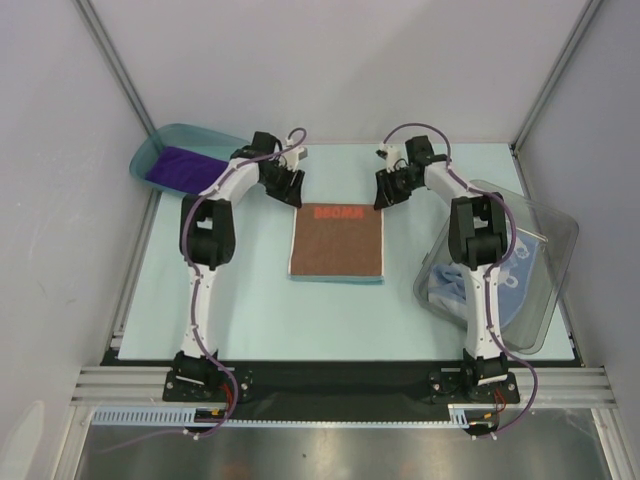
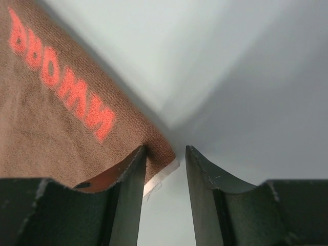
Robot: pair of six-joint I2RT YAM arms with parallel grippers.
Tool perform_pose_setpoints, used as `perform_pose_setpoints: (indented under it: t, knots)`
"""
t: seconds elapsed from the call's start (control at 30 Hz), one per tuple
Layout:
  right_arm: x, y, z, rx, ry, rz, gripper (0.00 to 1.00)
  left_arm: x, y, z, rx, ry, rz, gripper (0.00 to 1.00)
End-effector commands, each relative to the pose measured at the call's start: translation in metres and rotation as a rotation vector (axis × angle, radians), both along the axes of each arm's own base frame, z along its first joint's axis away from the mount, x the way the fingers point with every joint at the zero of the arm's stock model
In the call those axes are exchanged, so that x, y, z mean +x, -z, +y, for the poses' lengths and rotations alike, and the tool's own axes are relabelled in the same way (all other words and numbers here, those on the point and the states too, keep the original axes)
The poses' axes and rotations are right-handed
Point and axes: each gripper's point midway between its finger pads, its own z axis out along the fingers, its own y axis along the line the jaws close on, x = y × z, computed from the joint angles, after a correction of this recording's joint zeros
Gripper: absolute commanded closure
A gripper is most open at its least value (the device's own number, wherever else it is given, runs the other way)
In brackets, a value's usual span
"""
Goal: Fold and stack the towels
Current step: Fold the towel
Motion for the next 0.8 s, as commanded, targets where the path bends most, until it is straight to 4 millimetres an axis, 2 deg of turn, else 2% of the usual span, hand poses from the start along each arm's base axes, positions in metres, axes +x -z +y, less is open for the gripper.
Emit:
perform_pose_setpoints:
  t: [0.0, 0.1, 0.37, 0.67, 0.77]
  knots:
    - [0.007, -0.006, 0.001, 0.016, -0.025, -0.021, 0.57, 0.009, -0.015, -0.020, 0.030, 0.098, -0.093, 0.43]
    - [0.007, -0.003, -0.005, 0.015, -0.026, -0.015, 0.57, 0.012, -0.014, -0.020, 0.058, 0.103, -0.116, 0.43]
    - [0.007, -0.003, -0.008, 0.054, -0.038, -0.001, 0.70, 0.014, -0.019, -0.027, 0.039, 0.154, -0.146, 0.44]
    - [0.006, -0.005, -0.003, 0.076, -0.058, 0.016, 0.71, 0.010, -0.005, -0.021, 0.077, 0.173, -0.104, 0.49]
    - [0.006, -0.005, -0.001, 0.083, -0.065, 0.021, 0.71, 0.007, -0.002, -0.022, 0.070, 0.186, -0.091, 0.55]
